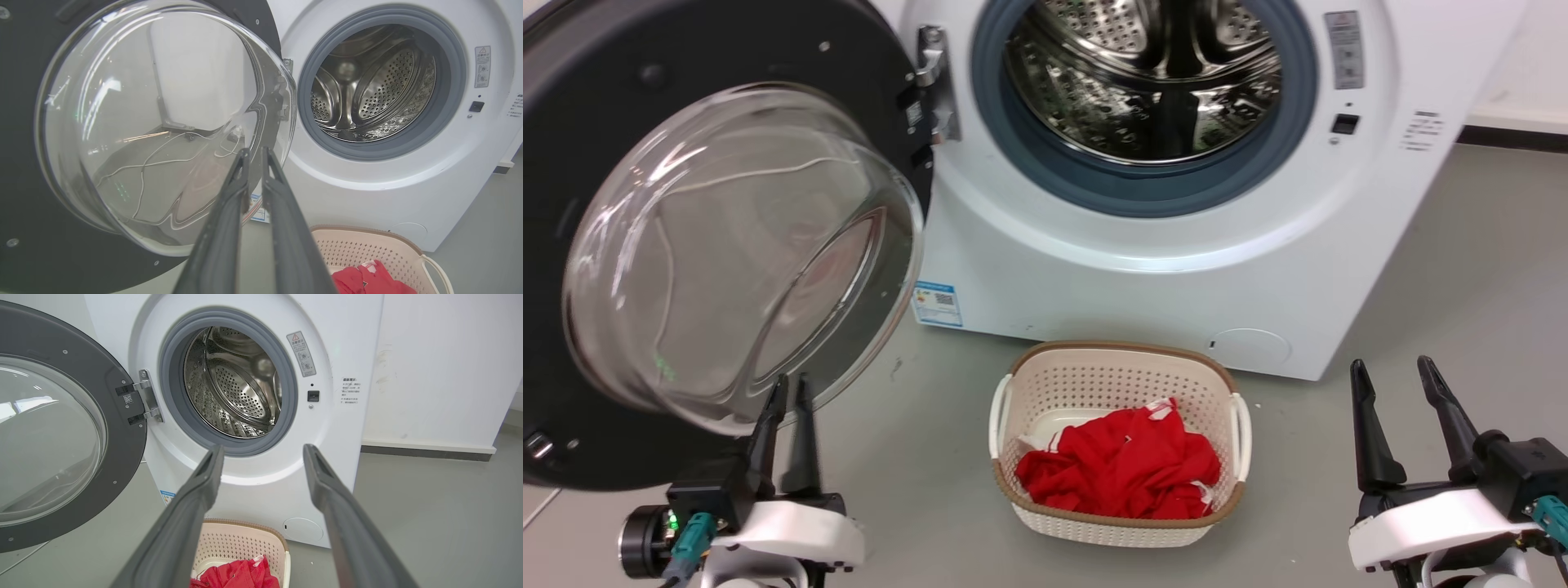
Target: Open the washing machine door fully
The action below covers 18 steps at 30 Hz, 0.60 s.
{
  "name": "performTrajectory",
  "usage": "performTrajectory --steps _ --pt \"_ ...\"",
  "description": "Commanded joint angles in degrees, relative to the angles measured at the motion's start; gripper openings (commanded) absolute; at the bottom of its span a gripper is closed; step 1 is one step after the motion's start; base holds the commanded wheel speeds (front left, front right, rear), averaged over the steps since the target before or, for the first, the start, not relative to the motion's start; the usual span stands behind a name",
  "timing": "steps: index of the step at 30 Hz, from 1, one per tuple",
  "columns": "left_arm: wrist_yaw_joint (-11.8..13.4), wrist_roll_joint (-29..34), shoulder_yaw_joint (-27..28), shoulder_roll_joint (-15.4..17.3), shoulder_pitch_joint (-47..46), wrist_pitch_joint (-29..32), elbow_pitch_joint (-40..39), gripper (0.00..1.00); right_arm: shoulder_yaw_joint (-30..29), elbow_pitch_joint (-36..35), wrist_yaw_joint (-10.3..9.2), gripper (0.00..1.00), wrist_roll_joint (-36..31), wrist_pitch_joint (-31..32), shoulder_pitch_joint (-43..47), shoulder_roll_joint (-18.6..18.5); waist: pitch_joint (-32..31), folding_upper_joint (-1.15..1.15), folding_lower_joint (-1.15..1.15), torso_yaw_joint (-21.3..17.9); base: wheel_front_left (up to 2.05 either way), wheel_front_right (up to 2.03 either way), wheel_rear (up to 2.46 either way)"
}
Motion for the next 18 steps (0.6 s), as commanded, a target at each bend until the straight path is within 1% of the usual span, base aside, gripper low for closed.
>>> performTrajectory --steps 1,9,18 --pt "-0.01 0.45 -0.25 -0.56 -0.33 -0.13 -0.03 1.00 0.11 -0.48 -0.04 1.00 -0.41 -0.15 0.78 0.07 -0.84 0.00 0.00 -2.21 0.00 0.00 0.00" --pt "-1.02 2.87 -2.24 -2.14 -2.89 -0.13 0.62 1.00 -0.23 -2.35 -0.04 1.00 -1.23 0.27 2.25 0.07 -1.89 0.00 0.00 -7.28 0.00 0.00 0.00" --pt "-0.35 5.01 -2.15 -3.10 -2.07 -0.13 2.10 1.00 -0.50 -4.62 -0.04 1.00 0.04 0.55 4.68 0.07 -2.61 0.00 0.00 -9.69 0.00 0.00 0.00"
